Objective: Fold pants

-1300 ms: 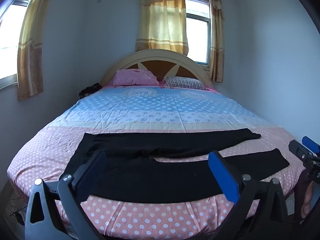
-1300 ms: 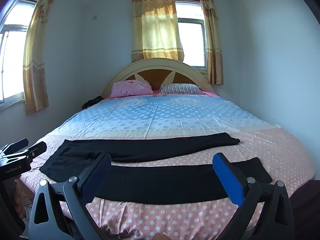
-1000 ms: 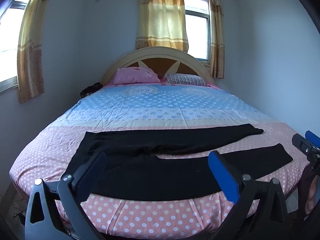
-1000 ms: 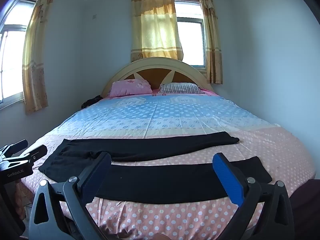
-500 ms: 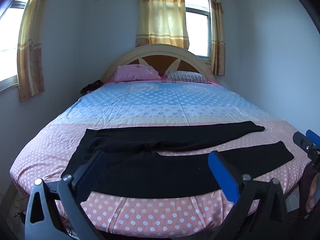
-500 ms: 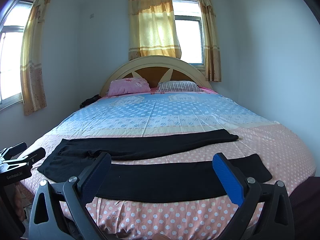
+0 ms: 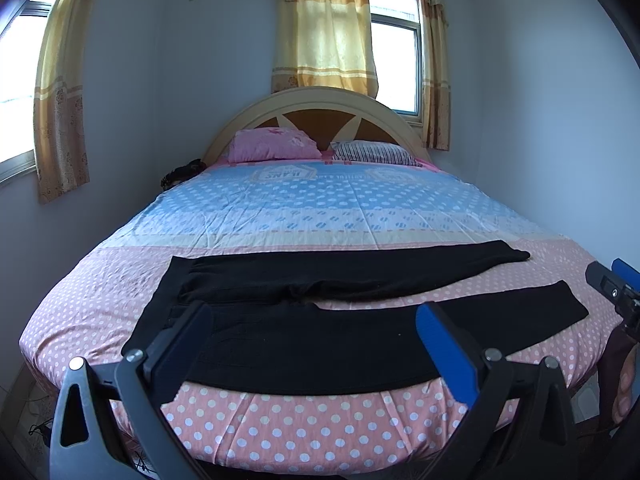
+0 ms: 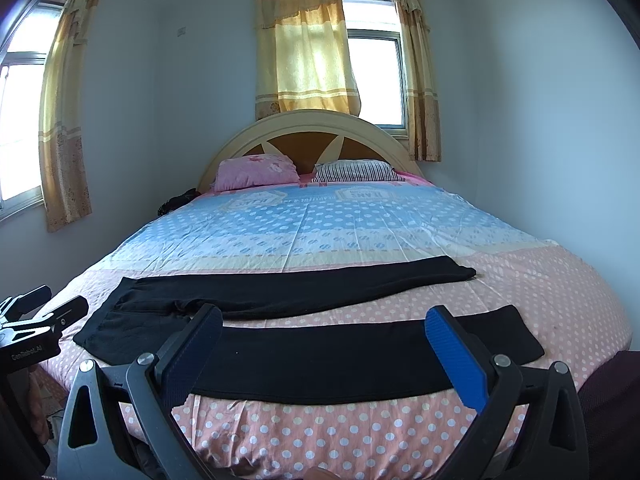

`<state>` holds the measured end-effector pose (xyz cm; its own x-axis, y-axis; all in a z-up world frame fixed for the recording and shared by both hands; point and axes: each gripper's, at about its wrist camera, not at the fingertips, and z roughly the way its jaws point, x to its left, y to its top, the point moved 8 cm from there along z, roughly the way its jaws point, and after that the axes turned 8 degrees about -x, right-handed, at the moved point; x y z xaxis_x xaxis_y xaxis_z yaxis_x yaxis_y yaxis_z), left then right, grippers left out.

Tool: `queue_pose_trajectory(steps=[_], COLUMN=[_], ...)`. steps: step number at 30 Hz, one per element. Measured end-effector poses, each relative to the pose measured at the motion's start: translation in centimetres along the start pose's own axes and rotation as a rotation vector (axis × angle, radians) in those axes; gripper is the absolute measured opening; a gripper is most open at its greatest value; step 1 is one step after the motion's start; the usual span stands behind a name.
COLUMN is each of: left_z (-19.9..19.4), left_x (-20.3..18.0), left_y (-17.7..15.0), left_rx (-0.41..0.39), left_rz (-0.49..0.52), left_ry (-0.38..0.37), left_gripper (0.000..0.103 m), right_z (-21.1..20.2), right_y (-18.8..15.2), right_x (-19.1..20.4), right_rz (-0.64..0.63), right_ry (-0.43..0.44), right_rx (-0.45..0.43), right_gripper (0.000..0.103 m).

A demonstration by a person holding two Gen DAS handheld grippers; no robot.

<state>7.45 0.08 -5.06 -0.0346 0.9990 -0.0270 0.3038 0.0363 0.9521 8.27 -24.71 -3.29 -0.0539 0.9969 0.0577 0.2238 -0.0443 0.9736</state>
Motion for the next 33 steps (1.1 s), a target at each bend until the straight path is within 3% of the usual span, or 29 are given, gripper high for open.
queue_pose_trajectory(steps=[33], left_z=[0.11], left_x=[0.26], left_y=[-0.03], left_rx=[0.000], left_rz=[0.002], left_ry=[0.002], left_gripper=[0.103], right_z=[0.51], right_y=[-0.45], right_x=[-0.03], right_rz=[-0.001], right_ry=[-0.003], right_rx=[0.007], right_gripper=[0.102])
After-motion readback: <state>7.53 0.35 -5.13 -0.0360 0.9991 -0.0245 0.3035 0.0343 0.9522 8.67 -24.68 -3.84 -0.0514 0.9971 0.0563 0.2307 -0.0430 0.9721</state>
